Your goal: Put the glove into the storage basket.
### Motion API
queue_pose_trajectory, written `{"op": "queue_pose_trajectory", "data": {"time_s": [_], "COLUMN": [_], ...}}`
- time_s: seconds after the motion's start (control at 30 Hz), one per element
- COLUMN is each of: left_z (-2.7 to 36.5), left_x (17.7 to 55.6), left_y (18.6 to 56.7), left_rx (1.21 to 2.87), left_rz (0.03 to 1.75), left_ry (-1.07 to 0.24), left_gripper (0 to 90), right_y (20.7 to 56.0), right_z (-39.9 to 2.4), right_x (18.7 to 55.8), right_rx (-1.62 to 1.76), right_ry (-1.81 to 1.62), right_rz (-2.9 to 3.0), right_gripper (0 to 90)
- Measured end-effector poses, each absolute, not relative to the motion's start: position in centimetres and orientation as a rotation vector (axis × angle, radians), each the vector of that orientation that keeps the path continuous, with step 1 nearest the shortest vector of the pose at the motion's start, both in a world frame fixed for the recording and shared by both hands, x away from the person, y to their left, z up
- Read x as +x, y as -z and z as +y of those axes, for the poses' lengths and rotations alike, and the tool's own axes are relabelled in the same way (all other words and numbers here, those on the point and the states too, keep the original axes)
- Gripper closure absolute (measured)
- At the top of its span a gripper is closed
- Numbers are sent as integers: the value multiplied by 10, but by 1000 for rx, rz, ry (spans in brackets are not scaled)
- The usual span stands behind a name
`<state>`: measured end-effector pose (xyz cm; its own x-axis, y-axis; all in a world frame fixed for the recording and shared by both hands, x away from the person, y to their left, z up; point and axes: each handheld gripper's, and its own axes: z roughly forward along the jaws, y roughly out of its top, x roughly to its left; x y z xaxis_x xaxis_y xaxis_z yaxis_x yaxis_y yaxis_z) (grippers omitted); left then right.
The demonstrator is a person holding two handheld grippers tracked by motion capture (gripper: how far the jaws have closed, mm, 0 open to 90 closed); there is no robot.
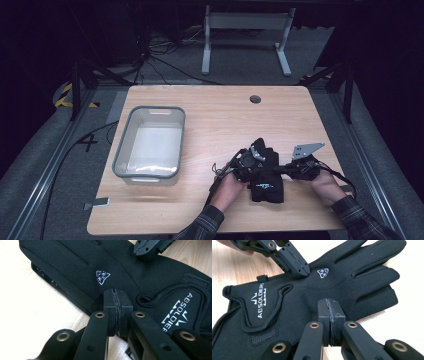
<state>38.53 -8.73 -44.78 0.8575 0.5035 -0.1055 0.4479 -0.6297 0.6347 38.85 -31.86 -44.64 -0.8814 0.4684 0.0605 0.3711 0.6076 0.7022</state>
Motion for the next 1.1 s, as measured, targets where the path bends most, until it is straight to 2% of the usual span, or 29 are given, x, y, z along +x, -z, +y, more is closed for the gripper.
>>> {"op": "queue_pose_trajectory", "data": {"time_s": [0.37, 0.97, 1.0, 1.1], "left_z": [-82, -78, -77, -70], "left_x": [392, 401, 401, 401], "left_y": [448, 445, 444, 439], "left_rx": [2348, 2359, 2354, 2328], "left_rz": [707, 712, 718, 727], "left_ry": [-98, -137, -131, -123], "left_gripper": [895, 894, 887, 828], "right_y": [448, 448, 447, 440], "right_z": [-312, -276, -278, -289], "right_x": [381, 360, 360, 359], "right_rx": [664, 502, 509, 543], "right_ry": [-1131, -1194, -1212, -1247], "right_rz": [2731, 2803, 2794, 2739], "right_gripper": [900, 898, 892, 783]}}
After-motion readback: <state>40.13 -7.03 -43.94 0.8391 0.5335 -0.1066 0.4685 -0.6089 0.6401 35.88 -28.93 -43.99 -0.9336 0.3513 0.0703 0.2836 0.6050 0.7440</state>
